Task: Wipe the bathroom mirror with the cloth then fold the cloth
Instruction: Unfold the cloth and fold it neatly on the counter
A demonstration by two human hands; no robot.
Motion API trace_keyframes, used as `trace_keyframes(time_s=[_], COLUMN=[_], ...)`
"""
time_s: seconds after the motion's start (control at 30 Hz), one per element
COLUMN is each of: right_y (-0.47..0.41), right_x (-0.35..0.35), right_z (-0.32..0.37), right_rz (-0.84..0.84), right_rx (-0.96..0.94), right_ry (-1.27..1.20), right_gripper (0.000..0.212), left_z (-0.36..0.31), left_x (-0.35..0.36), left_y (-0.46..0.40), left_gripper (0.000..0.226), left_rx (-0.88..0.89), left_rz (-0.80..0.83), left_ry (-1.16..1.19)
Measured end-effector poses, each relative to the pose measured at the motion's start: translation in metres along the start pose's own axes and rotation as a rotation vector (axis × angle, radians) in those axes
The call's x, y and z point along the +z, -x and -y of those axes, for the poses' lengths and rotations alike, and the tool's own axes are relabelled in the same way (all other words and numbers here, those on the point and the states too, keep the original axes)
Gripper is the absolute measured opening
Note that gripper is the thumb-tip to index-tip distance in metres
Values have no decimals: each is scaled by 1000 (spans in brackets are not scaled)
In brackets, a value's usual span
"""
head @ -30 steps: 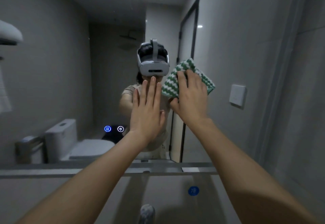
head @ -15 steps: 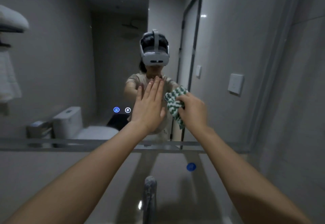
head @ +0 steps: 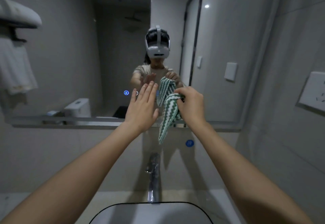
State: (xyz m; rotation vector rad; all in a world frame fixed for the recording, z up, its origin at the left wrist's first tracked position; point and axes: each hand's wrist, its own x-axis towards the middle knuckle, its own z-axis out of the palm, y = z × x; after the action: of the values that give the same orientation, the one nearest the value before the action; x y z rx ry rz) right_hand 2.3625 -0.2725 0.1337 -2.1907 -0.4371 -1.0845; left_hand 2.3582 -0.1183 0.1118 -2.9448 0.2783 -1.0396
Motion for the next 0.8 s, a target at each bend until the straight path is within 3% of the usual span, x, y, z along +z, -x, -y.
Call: trace_keyframes(time_s=[0.4, 0.63, 0.8], right_y=[48, 102, 144], right_x=[37, 79, 106], right_z=[48, 104, 143], right_rz=[391, 544, 601], right_rx=[17, -231, -285], right_ry=[-76, -71, -95], right_gripper=[33, 23, 23], left_z=[36, 84, 124], left_x=[-12, -16, -26], left_y=[79, 151, 202], left_gripper=[75, 74, 76], left_rx=[-132, -255, -343], left_rz=[112, 210, 261], left_ry=[-29, -107, -127])
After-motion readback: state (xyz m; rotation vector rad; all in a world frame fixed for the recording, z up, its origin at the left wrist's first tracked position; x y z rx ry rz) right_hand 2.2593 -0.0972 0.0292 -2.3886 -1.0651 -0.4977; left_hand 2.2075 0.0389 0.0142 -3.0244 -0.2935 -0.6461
